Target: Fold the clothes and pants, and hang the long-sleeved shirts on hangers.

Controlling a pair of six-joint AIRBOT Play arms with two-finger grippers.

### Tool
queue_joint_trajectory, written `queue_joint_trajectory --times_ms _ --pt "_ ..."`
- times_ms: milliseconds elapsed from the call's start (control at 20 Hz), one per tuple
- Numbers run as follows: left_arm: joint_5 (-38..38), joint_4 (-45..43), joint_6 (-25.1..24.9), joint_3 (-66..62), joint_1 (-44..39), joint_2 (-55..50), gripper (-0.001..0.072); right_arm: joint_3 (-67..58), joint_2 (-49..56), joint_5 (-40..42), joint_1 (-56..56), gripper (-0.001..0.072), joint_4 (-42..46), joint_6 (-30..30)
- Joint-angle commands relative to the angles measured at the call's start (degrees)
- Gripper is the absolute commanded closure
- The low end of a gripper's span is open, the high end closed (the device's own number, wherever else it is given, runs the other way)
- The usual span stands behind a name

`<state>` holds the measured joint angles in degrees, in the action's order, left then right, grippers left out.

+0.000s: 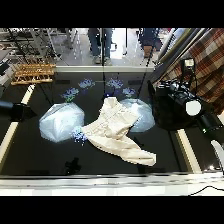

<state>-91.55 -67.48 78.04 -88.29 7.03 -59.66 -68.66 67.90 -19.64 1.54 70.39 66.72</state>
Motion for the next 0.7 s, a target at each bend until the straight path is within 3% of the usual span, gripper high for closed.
queue_joint_trajectory --times_ms 0,350,450,550,650 --pt "0.0 0.0 0.0 0.02 0.0 0.0 0.0699 0.02 0.02 -0.02 0.07 0.0664 0.0 0.0" --pt "0.0 0.0 0.0 0.02 0.0 0.0 0.0699 0.02 0.02 -0.02 0.07 0.0665 -0.39 0.35" --pt "0.0 0.0 -0.02 0.02 0.0 0.0 0.0699 0.02 0.04 0.07 0.28 0.0664 -6.49 1.97" --pt "0.02 0.0 0.0 0.02 0.0 0.0 0.0699 -0.26 -1.79 -5.62 0.28 0.0664 -12.59 4.5" --pt "0.02 0.0 0.0 0.02 0.0 0.0 0.0699 -2.21 -5.75 -12.26 0.24 0.0664 -8.0 3.74"
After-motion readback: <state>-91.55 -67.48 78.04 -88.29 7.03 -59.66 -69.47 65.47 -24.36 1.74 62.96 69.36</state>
